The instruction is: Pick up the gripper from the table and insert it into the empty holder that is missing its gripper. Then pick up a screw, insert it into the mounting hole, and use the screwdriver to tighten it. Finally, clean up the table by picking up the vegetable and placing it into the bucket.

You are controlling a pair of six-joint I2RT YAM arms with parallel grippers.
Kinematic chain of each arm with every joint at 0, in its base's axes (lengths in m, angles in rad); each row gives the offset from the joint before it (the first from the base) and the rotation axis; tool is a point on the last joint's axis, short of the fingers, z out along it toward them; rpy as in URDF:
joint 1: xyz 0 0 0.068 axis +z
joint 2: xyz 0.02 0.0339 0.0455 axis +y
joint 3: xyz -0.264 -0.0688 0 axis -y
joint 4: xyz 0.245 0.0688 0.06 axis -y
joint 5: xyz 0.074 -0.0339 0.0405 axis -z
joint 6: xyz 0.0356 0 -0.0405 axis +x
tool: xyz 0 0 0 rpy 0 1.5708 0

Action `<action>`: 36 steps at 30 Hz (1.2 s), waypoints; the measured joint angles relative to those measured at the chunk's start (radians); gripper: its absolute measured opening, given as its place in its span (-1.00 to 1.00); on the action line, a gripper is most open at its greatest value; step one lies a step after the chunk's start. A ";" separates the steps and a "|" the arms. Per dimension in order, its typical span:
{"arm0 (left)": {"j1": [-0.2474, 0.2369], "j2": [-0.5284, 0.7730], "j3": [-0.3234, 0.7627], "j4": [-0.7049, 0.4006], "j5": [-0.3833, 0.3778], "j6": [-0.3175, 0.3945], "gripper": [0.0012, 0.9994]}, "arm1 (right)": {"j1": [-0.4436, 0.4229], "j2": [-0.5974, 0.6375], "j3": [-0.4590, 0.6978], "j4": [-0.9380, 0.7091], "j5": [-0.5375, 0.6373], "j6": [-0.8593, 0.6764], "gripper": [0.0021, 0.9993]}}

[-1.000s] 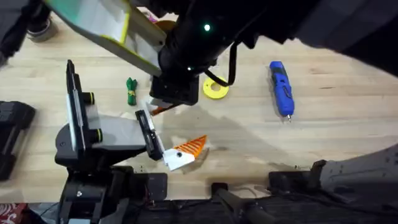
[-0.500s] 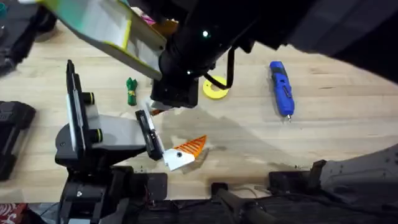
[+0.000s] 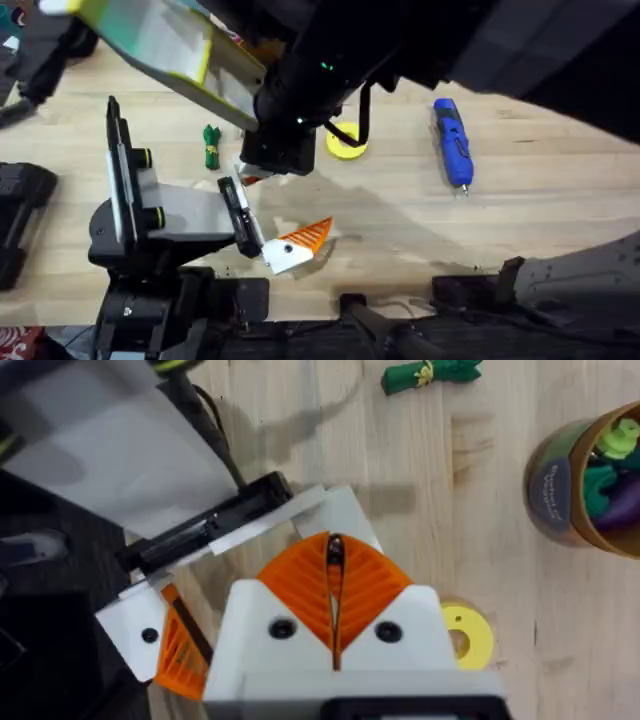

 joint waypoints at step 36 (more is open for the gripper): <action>0.000 0.000 0.000 0.000 0.000 0.000 0.97 | 0.000 0.032 -0.013 0.008 0.000 0.003 -0.99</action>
